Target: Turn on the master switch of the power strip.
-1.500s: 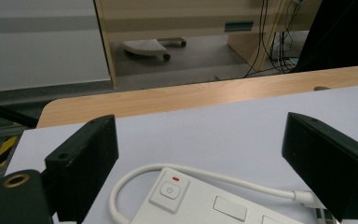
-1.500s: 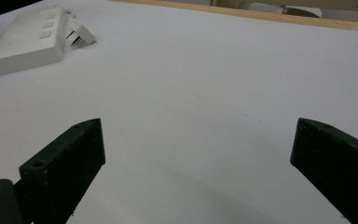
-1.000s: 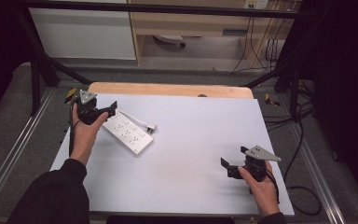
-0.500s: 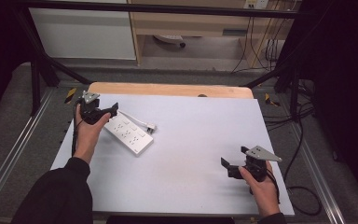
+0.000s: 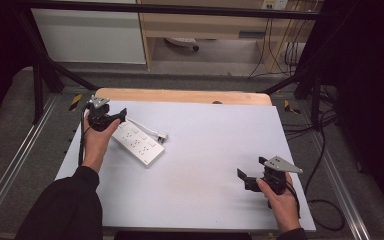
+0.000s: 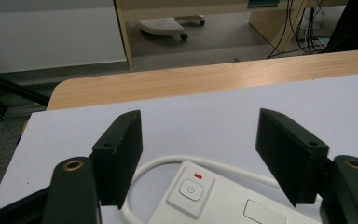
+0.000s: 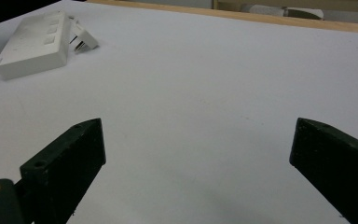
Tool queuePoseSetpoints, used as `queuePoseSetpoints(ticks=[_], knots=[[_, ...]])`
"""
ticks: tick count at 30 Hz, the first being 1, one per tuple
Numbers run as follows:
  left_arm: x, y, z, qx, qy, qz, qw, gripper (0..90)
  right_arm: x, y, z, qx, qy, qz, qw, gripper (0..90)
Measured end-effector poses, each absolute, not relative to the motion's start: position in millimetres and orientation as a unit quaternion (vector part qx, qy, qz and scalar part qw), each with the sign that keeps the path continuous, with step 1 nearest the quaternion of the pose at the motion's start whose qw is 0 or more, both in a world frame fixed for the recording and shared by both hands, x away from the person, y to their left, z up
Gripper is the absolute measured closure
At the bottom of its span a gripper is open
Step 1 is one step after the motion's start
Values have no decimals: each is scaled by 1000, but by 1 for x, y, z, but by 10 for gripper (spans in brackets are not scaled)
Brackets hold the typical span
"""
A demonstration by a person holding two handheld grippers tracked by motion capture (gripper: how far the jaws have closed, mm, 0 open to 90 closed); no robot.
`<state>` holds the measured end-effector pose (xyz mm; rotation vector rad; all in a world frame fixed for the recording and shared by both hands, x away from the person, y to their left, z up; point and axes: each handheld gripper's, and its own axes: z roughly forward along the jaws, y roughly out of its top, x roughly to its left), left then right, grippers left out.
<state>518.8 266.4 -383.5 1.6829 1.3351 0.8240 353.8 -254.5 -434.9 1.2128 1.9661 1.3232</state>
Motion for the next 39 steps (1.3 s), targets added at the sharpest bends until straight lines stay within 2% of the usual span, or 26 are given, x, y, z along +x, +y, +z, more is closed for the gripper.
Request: queuePoseSetpoints(ticks=[11, 18, 23, 29, 39], knots=[[523, 270, -388, 662, 543, 322, 403, 391, 354, -255, -434, 443, 717, 482, 239, 37], [526, 269, -391, 668, 543, 312, 402, 515, 355, -255, -435, 443, 718, 482, 237, 34], [529, 266, -396, 675, 540, 306, 398, 551, 356, -255, -435, 444, 720, 478, 238, 34], [530, 265, -396, 681, 530, 299, 408, 644, 356, -254, -435, 440, 722, 479, 236, 35], [530, 264, -396, 687, 523, 295, 409, 746, 355, -252, -435, 436, 724, 479, 237, 34]])
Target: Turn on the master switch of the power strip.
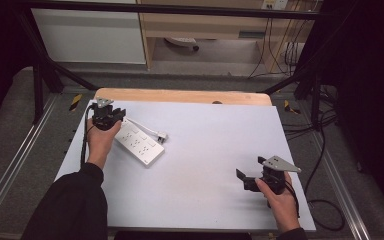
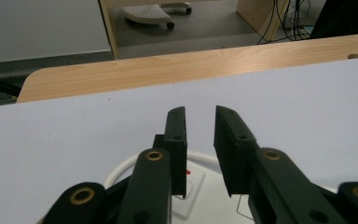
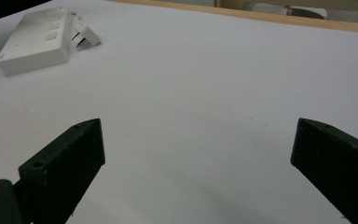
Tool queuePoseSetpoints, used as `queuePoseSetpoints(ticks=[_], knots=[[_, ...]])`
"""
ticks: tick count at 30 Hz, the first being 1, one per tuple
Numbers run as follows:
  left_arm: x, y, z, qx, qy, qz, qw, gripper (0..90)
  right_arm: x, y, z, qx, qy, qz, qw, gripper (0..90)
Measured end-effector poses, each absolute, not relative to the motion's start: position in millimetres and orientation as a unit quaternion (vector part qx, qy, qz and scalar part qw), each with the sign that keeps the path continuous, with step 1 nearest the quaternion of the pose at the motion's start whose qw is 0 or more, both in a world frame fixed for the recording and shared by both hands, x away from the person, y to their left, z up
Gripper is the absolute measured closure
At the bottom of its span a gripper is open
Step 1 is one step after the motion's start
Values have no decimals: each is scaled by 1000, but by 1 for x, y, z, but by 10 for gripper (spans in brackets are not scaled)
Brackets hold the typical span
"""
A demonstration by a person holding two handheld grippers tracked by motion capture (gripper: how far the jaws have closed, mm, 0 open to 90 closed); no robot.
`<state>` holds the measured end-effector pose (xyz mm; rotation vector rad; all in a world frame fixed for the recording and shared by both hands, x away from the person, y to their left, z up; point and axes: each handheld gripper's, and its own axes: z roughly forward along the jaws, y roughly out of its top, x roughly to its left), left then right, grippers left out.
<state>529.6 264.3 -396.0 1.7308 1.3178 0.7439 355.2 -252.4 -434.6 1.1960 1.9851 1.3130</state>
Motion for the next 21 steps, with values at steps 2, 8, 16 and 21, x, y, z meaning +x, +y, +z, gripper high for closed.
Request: queuePoseSetpoints(ticks=[2, 8, 16, 21], knots=[[529, 264, -396, 690, 522, 292, 408, 764, 355, -253, -434, 438, 723, 479, 236, 33], [529, 265, -397, 693, 518, 292, 408, 801, 355, -252, -435, 436, 725, 478, 237, 34], [529, 266, -398, 697, 515, 288, 407, 846, 355, -253, -434, 437, 723, 479, 237, 34], [529, 266, -398, 699, 514, 288, 406, 861, 355, -253, -434, 437, 723, 479, 237, 33]])
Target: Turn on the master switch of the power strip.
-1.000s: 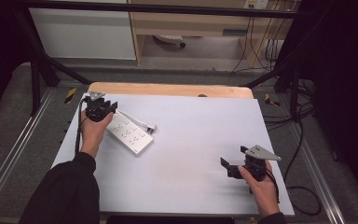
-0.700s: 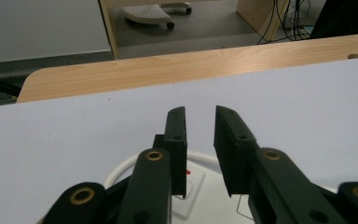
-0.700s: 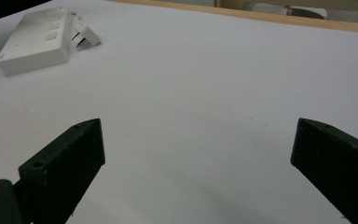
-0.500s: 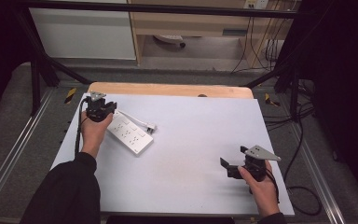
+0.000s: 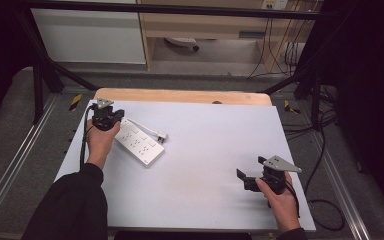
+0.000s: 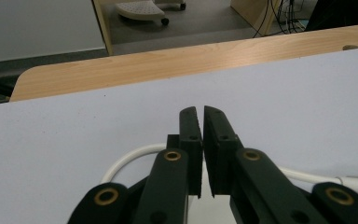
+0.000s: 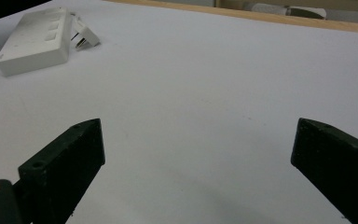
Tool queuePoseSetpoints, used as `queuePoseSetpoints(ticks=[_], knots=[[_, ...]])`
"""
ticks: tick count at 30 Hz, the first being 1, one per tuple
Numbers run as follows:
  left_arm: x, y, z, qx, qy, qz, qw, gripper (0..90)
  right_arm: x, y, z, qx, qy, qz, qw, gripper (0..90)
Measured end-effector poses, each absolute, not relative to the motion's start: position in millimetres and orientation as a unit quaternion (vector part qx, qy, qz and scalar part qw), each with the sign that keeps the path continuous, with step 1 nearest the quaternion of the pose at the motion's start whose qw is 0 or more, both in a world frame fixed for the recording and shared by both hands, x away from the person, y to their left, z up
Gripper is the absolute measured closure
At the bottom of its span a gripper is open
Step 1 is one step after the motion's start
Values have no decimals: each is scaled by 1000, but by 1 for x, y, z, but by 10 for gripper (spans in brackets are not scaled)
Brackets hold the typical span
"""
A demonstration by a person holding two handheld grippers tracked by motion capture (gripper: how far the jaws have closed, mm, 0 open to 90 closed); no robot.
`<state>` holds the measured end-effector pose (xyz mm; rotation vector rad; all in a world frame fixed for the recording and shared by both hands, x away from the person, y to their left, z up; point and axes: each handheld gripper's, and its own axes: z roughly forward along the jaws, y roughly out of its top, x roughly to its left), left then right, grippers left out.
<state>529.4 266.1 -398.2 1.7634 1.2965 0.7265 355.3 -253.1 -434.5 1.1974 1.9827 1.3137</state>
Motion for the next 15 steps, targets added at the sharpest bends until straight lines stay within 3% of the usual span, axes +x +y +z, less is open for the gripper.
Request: queuePoseSetpoints(ticks=[15], knots=[[534, 271, -406, 703, 525, 279, 391, 899, 356, -254, -435, 438, 723, 479, 236, 33]])
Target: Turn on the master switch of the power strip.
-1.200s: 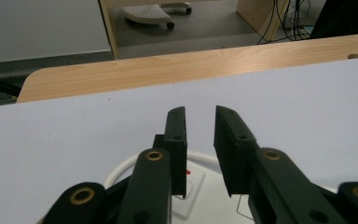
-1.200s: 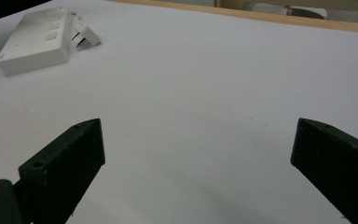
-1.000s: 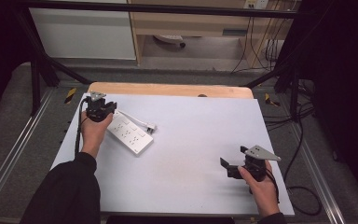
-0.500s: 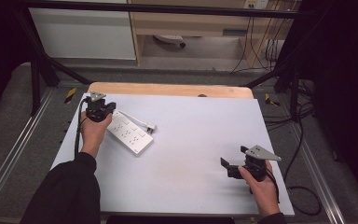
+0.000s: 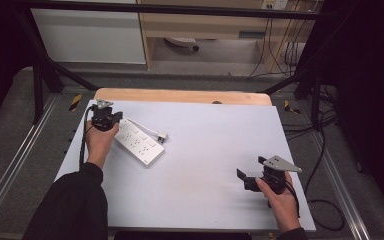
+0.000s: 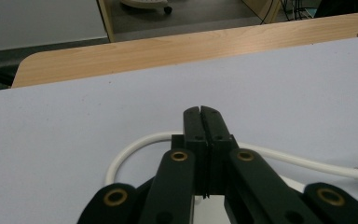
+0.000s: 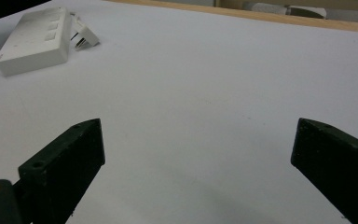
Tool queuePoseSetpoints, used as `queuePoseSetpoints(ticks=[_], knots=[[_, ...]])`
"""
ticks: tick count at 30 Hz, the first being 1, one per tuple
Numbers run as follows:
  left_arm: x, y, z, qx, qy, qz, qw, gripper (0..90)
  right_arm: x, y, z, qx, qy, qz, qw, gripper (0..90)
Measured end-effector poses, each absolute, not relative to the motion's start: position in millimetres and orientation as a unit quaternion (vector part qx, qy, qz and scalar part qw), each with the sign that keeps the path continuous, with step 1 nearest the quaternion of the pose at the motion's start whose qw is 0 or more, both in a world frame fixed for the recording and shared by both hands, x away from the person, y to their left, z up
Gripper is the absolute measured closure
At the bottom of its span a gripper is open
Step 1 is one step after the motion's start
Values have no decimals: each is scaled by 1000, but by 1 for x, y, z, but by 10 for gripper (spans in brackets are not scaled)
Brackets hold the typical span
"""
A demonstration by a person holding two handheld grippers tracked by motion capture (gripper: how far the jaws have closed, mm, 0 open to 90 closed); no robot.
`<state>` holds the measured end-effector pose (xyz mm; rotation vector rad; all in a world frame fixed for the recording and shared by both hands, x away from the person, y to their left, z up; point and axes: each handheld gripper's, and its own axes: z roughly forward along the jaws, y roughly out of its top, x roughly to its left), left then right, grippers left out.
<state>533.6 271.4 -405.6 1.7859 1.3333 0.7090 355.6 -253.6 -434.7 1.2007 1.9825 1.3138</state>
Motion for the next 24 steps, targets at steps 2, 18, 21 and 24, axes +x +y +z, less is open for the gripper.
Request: queuePoseSetpoints(ticks=[2, 18, 21, 24], knots=[[534, 272, -406, 703, 526, 277, 391, 899, 356, -253, -435, 438, 723, 479, 236, 33], [539, 273, -418, 714, 535, 267, 364, 899, 356, -254, -435, 438, 723, 479, 236, 31], [540, 276, -420, 714, 538, 265, 361, 899, 356, -254, -434, 438, 723, 479, 236, 31], [540, 276, -423, 715, 540, 263, 359, 899, 356, -254, -434, 438, 723, 479, 235, 32]])
